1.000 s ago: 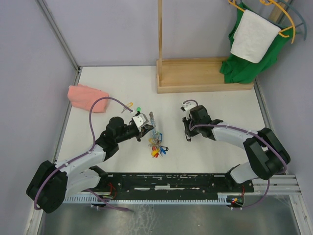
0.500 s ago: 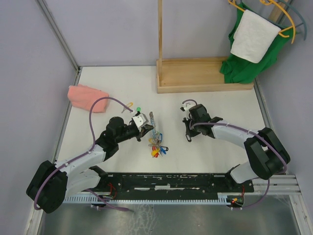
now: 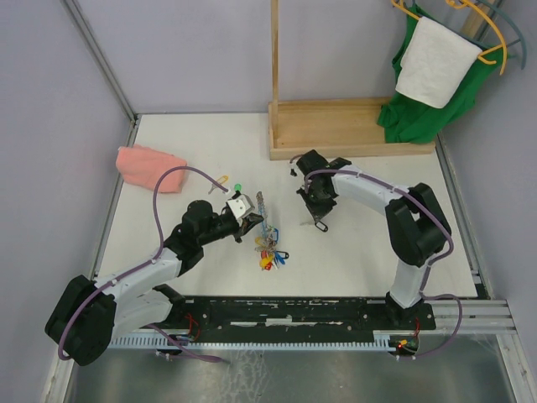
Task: Put the keys on the keyring
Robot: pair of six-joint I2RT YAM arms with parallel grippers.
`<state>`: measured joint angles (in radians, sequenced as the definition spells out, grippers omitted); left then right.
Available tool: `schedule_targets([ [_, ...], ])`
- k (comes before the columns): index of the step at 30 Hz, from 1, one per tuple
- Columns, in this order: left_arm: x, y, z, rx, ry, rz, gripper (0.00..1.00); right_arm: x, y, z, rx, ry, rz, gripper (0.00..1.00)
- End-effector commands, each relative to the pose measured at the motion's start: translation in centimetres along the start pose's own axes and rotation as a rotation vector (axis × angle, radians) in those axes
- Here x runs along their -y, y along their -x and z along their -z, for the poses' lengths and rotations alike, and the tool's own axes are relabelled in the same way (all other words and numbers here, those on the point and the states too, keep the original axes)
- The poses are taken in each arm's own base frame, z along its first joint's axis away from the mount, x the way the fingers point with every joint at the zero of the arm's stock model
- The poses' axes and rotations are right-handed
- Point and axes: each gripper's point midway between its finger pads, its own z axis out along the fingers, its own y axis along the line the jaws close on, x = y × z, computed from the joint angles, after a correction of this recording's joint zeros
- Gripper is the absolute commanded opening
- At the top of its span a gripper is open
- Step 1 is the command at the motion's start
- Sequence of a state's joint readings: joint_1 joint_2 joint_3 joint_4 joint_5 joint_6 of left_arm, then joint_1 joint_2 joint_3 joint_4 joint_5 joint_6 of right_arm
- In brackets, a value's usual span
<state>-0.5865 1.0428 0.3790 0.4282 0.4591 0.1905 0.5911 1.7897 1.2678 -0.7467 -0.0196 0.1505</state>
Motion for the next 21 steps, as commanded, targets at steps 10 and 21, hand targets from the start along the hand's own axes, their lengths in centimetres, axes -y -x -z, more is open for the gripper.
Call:
schedule_targets([
  [10, 0.0, 2.7, -0.4, 0.071, -0.019, -0.016, 0.03, -0.1, 1.7, -1.3, -0.149, -0.06, 0.086, 0.09],
  [21, 0.0, 2.6, -0.4, 0.07, -0.019, -0.013, 0.03, -0.6, 3.1, 1.2, 0.237, -0.046, -0.04, 0.36],
])
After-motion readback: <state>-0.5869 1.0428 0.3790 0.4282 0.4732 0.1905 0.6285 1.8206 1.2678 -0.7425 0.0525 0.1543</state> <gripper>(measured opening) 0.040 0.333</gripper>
